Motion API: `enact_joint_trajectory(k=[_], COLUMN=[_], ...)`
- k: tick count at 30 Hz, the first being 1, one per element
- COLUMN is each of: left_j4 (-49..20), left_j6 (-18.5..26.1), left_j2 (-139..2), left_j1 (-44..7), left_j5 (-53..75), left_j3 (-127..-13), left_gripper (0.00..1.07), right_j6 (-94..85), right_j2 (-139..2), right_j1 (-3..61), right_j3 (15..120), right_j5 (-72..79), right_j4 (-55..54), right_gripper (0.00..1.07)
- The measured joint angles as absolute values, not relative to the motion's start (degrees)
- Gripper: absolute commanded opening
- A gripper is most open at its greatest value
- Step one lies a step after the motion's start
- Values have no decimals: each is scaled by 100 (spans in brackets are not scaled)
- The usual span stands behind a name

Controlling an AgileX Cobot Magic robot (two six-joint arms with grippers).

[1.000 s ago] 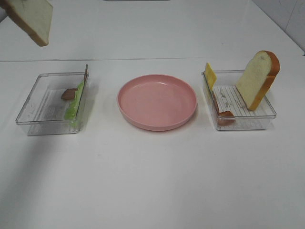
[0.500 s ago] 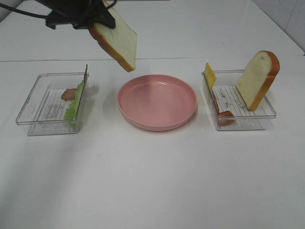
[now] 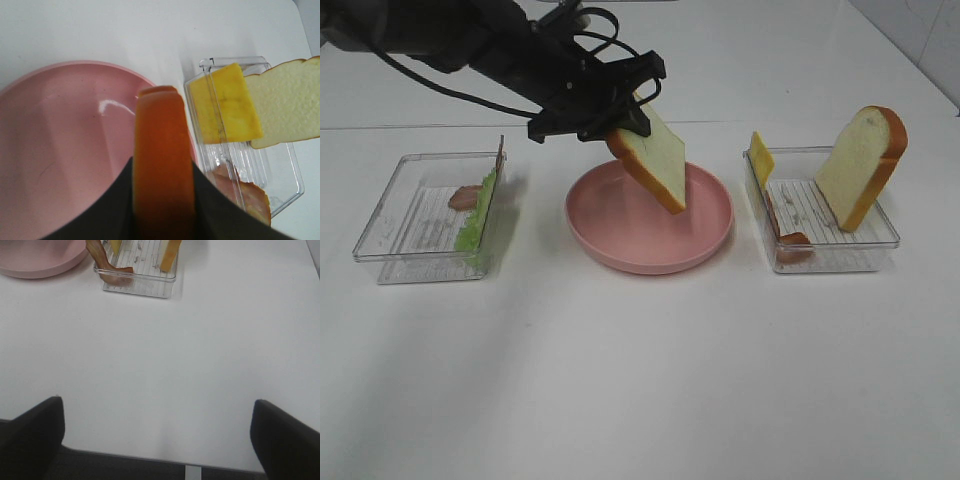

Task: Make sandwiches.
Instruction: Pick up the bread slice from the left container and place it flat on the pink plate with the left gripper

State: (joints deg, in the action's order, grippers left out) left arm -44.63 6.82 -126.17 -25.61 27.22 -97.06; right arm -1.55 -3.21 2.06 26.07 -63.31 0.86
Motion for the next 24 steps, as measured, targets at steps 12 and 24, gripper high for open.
enact_joint_trajectory(k=[12,24], left_j4=[-4801,-4200], left_j6=[630,-86], left_j2=[-13390,-13453], left_j1=[-2716,-2716], left_j5=[3060,3363], left_j3=[-10365,-10388], left_gripper=[0,19], right_j6=[-155,-155], right_j2=[-321,-321], right_j1=[206,206], right_j3=[2607,2607], right_j5=[-6331,-6331], right_j4=[86,86], right_gripper=[99,99])
